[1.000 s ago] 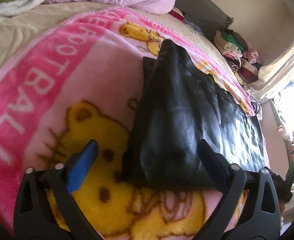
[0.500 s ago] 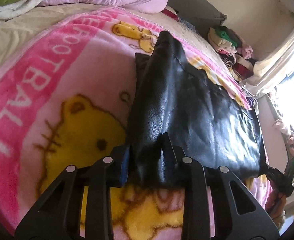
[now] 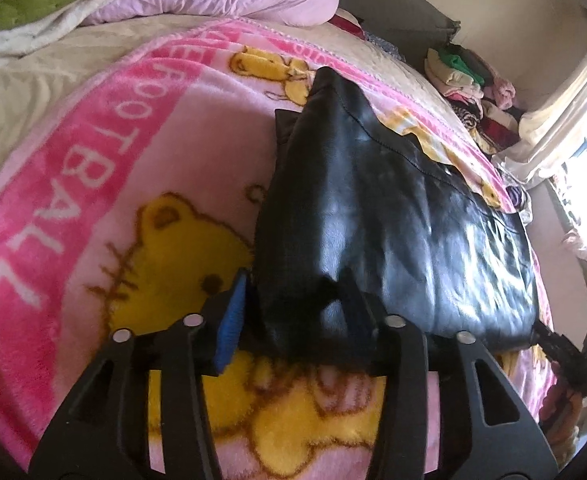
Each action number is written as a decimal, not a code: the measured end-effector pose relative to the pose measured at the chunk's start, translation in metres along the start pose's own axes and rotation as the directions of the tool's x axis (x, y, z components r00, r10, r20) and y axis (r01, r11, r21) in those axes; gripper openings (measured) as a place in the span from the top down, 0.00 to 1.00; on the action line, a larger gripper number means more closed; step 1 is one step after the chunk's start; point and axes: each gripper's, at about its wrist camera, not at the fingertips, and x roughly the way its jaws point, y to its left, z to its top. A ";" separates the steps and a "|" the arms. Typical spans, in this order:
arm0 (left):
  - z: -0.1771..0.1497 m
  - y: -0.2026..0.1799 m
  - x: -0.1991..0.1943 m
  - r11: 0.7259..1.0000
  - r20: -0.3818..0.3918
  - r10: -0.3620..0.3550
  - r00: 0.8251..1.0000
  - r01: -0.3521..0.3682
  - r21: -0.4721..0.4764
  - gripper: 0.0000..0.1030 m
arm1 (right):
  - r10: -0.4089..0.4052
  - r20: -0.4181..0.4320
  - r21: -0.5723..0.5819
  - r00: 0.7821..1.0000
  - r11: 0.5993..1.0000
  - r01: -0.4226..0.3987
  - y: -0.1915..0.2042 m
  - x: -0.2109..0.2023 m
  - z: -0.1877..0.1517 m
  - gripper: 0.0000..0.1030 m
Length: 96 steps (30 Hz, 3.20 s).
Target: Fold large clothes
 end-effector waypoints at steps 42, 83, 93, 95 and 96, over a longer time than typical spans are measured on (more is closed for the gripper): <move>-0.008 -0.011 -0.060 0.977 0.136 0.172 0.976 -0.186 0.104 0.09 | 0.167 0.017 -0.363 0.986 0.920 -0.150 0.145 -0.025 -0.024 0.07; 0.073 0.000 0.057 0.987 -0.053 0.147 0.988 -0.142 0.080 0.09 | 0.001 0.193 -0.879 0.981 0.445 0.172 0.299 0.095 -0.116 0.04; 0.071 0.010 0.076 0.999 -0.104 -0.026 0.994 0.021 -0.042 0.31 | 0.064 0.227 -0.885 0.972 0.429 0.179 0.312 0.084 -0.128 0.64; 0.068 0.010 0.075 0.992 -0.115 -0.109 0.987 0.101 -0.071 0.58 | 0.091 0.192 -0.878 0.977 0.462 0.129 0.310 0.080 -0.122 0.71; 0.067 0.011 0.074 0.988 -0.116 -0.140 0.983 0.130 -0.087 0.62 | 0.095 0.179 -0.873 0.979 0.473 0.114 0.309 0.077 -0.119 0.74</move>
